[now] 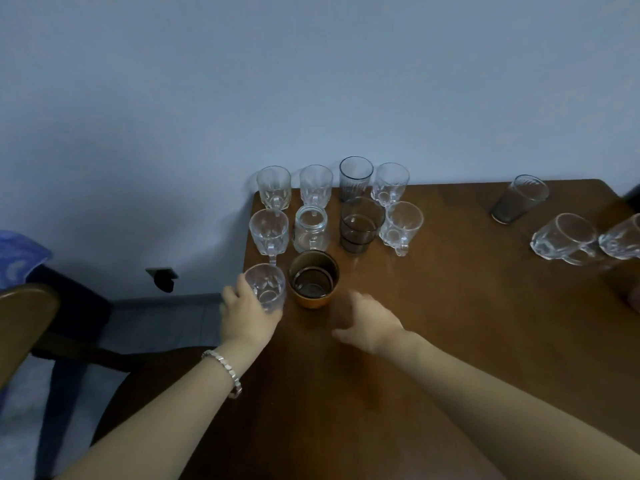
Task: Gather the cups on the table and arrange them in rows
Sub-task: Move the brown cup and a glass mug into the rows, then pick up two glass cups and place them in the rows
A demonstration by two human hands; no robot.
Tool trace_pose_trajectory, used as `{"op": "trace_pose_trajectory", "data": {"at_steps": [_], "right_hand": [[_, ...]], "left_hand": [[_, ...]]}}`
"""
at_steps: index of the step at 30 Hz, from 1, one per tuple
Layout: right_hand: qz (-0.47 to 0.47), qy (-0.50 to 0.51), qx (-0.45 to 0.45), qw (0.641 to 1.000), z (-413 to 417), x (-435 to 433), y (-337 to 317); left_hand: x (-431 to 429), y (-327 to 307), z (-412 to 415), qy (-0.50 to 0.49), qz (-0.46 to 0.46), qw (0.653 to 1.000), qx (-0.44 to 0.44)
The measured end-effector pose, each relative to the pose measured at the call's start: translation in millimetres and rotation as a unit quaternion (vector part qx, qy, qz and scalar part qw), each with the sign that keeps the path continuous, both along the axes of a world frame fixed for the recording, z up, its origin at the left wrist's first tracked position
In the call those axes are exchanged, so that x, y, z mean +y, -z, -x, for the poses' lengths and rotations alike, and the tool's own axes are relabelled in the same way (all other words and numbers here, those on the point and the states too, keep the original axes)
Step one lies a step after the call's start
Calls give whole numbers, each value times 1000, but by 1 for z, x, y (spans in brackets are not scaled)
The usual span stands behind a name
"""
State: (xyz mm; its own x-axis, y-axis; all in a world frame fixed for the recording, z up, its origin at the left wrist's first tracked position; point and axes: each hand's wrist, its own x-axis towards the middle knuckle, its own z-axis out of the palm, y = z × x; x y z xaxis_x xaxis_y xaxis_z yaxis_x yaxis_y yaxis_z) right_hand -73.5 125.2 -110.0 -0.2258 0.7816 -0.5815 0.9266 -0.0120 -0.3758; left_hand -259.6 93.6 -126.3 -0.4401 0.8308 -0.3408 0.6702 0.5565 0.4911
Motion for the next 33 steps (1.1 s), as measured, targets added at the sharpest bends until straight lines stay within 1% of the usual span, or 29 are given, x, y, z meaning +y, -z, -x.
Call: {"op": "trace_pose_trajectory", "data": {"at_steps": [2,3,5,9,13,16,19,22,25,26,28,30,31,33], "right_hand": [[70,-45,-30,996,-29,-11,1],[97,-59,-42,993,-44,-16,1],[122,-72,-62,988,-75,-28,0],[110,-57,-79,989,-148,-52,-5],[93,-19,-75,993,-236,-74,-14],[57,14,-68,996,-308,-91,-25],[15,46,-49,998,-385,-110,-36],[-60,91,-37,993,-466,-130,-43],[-150,137,-71,977,-539,-149,-44],[-155,165,-80,971,-559,-155,-42],[-113,206,-98,967,-592,-167,-33],[-52,178,-128,974,-612,-177,-20],[-46,151,-138,978,-618,-179,-14],[-94,130,-129,979,-626,-180,-4]], "left_hand": [[-15,-12,-12,38,8,997,72],[-23,-18,-20,60,11,994,88],[-34,-28,-41,117,15,989,85],[-46,-44,-102,218,21,975,32],[-54,-58,-185,302,61,950,42],[-61,-62,-256,344,72,936,35],[-69,-66,-326,363,79,928,26],[-77,-68,-394,365,73,928,8],[-81,-71,-450,355,58,933,-12],[-83,-72,-465,351,53,935,-21],[-87,-71,-489,340,46,939,-30],[-93,-68,-504,335,45,941,-30],[-96,-66,-508,334,47,941,-28],[-103,-62,-513,331,50,942,-26]]}}
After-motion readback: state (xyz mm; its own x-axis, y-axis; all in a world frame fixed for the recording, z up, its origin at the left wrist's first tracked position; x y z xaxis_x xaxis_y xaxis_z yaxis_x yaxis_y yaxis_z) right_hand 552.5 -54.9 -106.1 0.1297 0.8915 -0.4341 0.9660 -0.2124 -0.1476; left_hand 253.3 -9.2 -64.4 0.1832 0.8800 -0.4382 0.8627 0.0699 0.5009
